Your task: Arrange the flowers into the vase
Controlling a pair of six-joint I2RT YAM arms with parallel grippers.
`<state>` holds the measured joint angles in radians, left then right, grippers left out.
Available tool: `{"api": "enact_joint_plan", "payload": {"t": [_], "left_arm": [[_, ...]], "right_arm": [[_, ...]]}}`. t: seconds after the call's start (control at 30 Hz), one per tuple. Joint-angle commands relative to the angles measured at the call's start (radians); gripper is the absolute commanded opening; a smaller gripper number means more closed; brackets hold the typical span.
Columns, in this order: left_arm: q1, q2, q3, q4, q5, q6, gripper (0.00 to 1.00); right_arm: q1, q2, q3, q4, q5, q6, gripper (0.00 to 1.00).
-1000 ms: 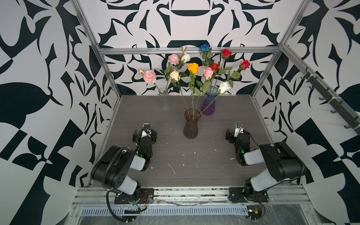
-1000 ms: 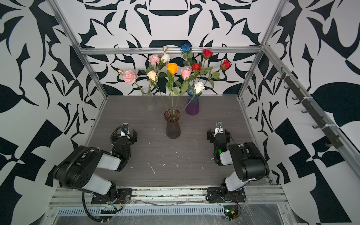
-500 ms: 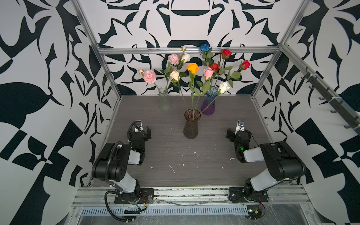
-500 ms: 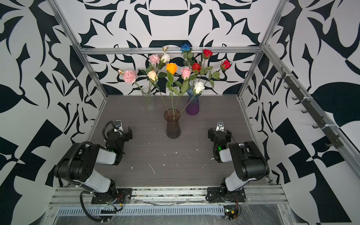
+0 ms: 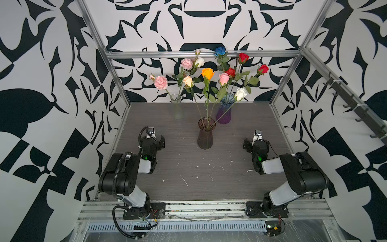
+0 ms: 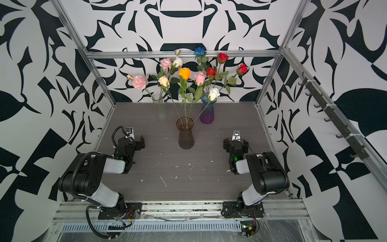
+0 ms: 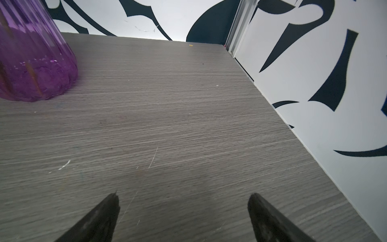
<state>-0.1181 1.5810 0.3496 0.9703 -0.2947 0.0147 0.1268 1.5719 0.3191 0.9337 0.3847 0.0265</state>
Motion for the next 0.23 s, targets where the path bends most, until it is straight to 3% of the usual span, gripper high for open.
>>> {"api": "enact_joint_plan", "payload": {"t": [0.0,0.2], "left_arm": [[0.004,-0.004,0.013,-0.006,0.014,-0.012,0.99],[0.009,-0.006,0.015,-0.011,0.025,-0.015,0.99]], "right_arm": [[0.0,-0.001,0.031,0.016,-0.003,0.009,1.0],[0.001,-0.012,0.017,0.027,0.008,0.001,1.0]]}}
